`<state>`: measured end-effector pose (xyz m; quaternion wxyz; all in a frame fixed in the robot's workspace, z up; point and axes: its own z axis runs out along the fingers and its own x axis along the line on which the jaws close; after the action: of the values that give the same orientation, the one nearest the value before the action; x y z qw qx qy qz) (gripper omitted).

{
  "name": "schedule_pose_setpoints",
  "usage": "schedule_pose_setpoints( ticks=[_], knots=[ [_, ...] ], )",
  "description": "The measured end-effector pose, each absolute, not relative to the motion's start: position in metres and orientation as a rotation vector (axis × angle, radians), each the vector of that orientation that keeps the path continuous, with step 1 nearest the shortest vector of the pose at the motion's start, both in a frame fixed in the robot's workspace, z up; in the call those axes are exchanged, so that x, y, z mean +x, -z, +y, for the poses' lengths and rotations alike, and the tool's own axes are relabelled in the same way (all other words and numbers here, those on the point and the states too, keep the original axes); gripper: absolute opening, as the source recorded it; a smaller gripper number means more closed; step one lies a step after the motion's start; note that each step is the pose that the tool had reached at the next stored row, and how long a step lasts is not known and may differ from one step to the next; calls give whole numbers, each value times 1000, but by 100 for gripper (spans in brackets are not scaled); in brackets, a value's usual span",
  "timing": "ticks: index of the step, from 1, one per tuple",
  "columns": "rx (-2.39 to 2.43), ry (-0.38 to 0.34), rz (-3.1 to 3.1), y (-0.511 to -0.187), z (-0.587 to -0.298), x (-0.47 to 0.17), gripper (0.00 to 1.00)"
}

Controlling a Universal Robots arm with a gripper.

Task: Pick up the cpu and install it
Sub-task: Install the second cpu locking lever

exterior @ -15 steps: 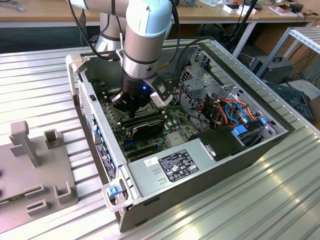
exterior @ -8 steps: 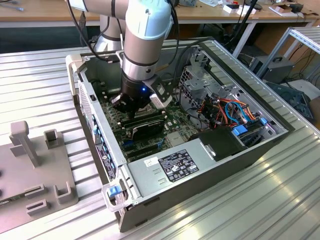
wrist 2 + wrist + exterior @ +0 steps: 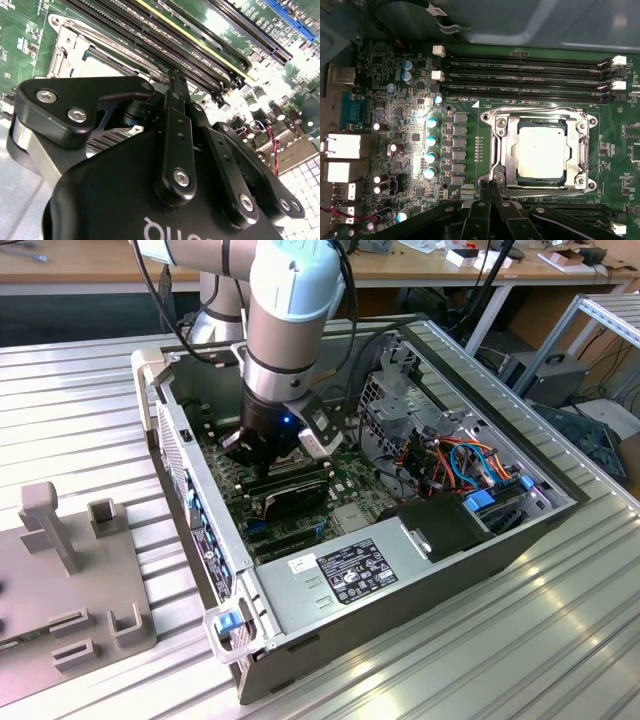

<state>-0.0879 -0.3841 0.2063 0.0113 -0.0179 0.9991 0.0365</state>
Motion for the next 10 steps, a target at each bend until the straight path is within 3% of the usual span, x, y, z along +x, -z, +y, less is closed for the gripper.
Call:
schedule_pose_setpoints(
  ticks=[10],
  knots=[
    [-56,-114,3116,-202,-384,-88,11]
  ],
)
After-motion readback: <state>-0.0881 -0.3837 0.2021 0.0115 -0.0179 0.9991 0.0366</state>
